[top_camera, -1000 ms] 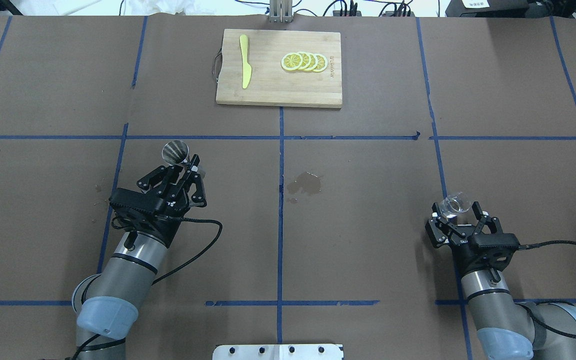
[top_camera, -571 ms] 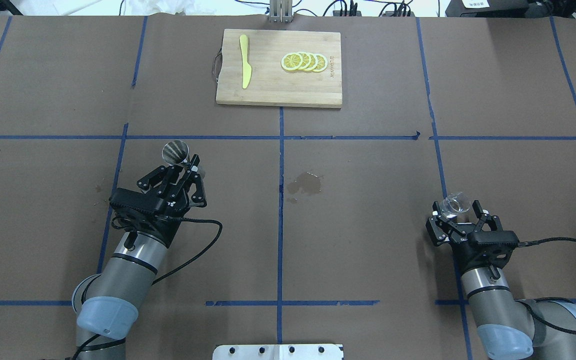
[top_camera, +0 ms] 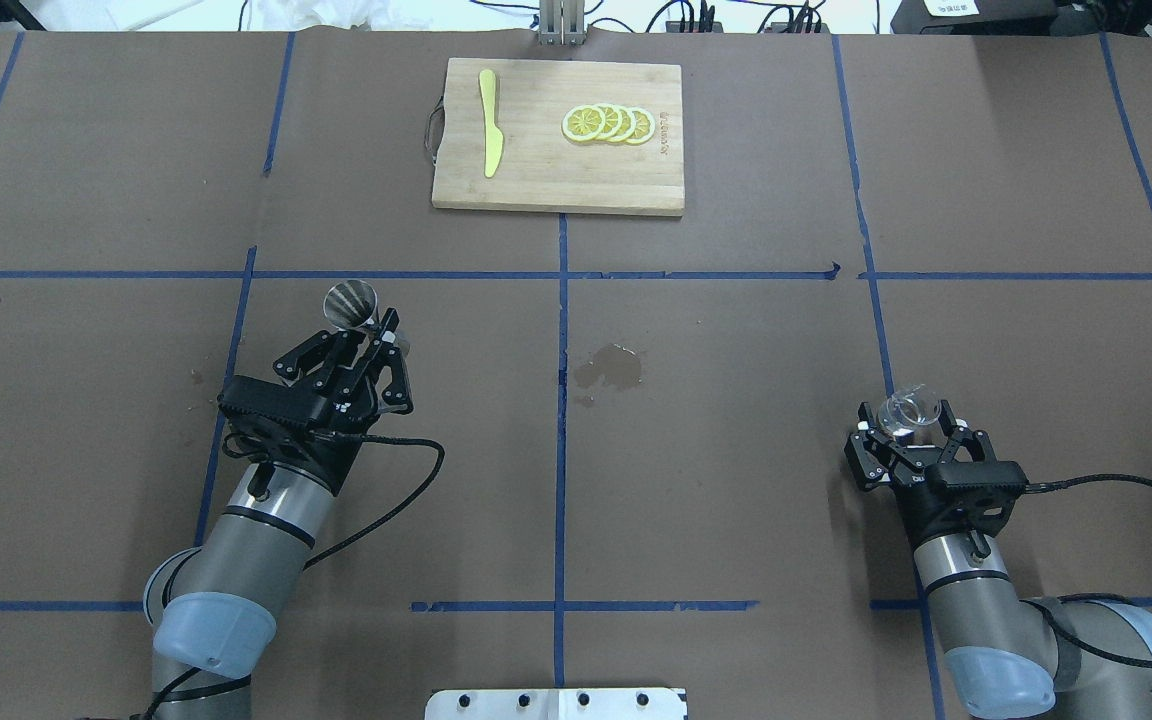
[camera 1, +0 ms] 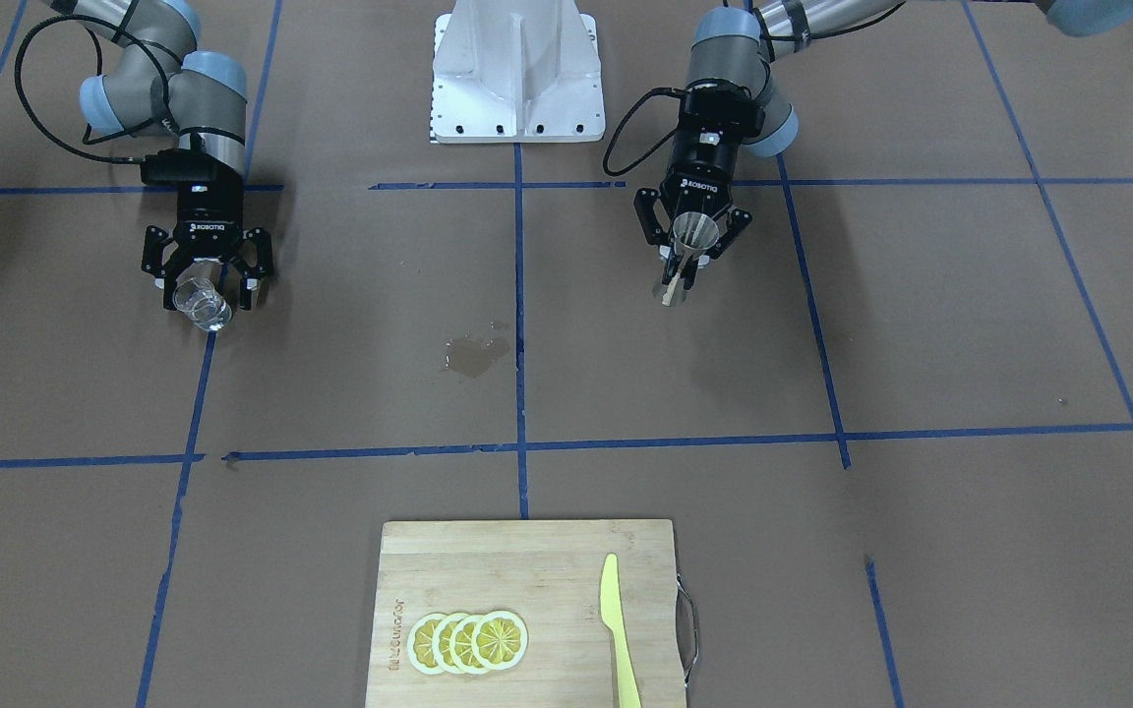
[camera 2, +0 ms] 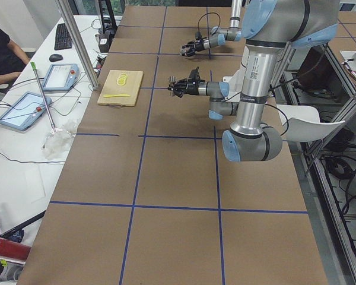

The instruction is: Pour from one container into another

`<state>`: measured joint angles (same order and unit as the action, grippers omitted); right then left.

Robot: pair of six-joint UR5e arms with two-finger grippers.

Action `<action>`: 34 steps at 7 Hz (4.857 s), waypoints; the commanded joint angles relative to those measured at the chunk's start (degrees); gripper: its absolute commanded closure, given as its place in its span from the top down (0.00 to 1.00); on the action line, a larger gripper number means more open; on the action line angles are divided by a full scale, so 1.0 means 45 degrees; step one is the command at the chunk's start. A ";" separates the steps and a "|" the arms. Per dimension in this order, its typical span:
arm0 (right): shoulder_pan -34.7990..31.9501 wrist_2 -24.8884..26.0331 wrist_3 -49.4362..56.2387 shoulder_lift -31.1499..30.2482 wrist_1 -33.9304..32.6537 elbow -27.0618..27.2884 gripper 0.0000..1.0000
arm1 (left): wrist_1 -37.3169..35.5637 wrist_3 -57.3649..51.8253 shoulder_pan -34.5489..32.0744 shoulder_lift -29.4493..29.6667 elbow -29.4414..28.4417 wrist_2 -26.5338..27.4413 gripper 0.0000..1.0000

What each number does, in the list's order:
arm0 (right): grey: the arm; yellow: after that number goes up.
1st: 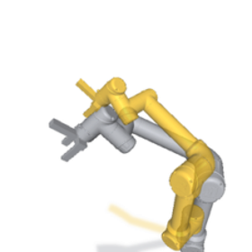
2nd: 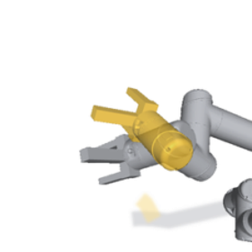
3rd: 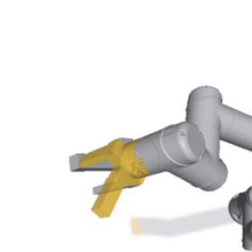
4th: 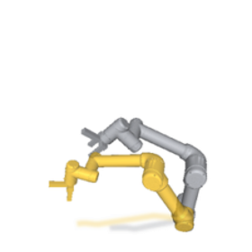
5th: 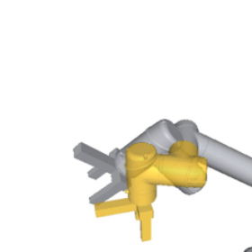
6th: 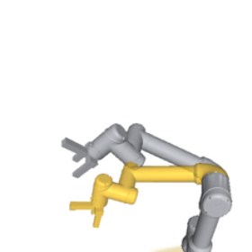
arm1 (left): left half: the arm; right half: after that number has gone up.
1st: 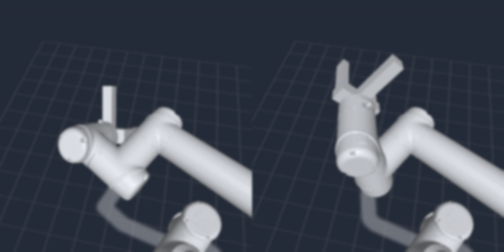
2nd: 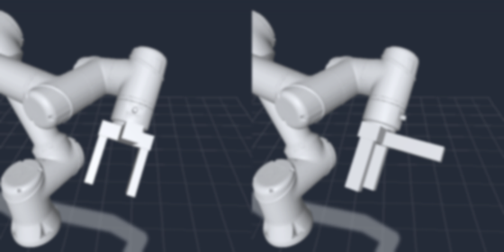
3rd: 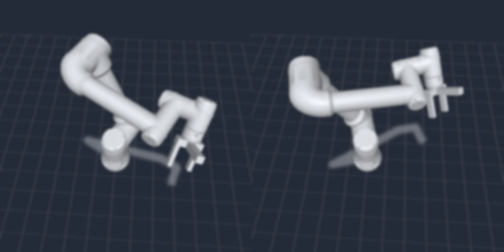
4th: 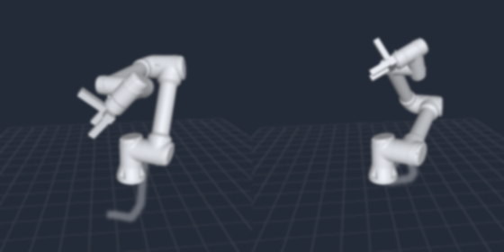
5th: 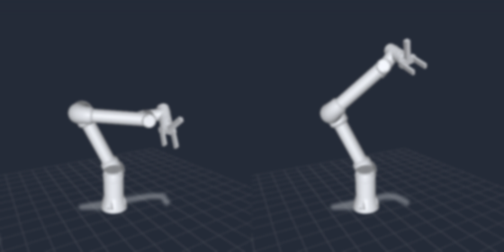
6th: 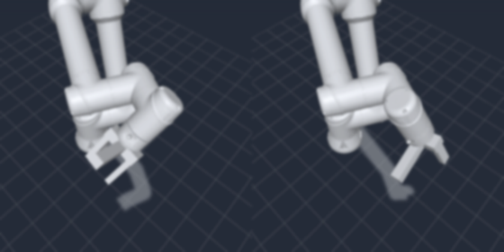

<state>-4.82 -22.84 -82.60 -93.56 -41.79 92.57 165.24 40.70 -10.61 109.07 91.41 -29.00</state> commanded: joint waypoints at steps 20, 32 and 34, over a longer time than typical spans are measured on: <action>0.0715 -0.0179 0.7452 0.2548 0.0771 0.3329 0.00 | 0.0855 -0.4492 -0.0904 0.0858 -0.0117 -0.5638 0.00; 0.0057 -0.1600 1.0228 0.6005 -0.5985 0.5502 0.00 | 0.3203 -0.4533 -0.1021 0.2750 -0.2105 -0.8750 0.00; -0.0043 -0.1663 1.0678 0.6336 -0.6201 0.5521 0.00 | 0.3203 -0.4533 -0.1021 0.2889 -0.2323 -0.8770 0.00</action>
<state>-4.67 -29.89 -35.47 -65.85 -68.93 117.33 179.65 20.30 -15.21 121.47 81.73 -68.40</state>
